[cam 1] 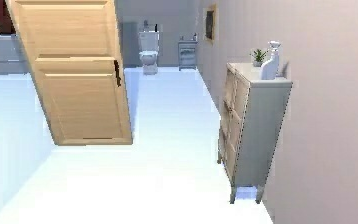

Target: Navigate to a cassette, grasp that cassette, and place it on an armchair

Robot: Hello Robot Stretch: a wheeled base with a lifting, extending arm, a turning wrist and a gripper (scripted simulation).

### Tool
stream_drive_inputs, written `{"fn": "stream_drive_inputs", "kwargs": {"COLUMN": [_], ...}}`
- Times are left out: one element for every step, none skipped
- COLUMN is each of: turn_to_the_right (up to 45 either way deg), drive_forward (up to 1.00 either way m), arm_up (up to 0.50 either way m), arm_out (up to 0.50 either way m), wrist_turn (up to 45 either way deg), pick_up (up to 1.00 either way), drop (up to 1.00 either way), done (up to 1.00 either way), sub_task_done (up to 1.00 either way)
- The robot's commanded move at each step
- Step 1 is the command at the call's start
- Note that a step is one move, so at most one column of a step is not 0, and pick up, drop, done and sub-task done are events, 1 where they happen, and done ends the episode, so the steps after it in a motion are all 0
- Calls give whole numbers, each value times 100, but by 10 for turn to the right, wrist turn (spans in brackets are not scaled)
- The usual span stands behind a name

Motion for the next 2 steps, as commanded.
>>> {"fn": "stream_drive_inputs", "kwargs": {"turn_to_the_right": [0,-390], "drive_forward": [40,0], "arm_up": [0,0], "arm_out": [0,0], "wrist_turn": [0,0], "pick_up": [0,0], "drop": [0,0], "done": [0,0], "sub_task_done": [0,0]}}
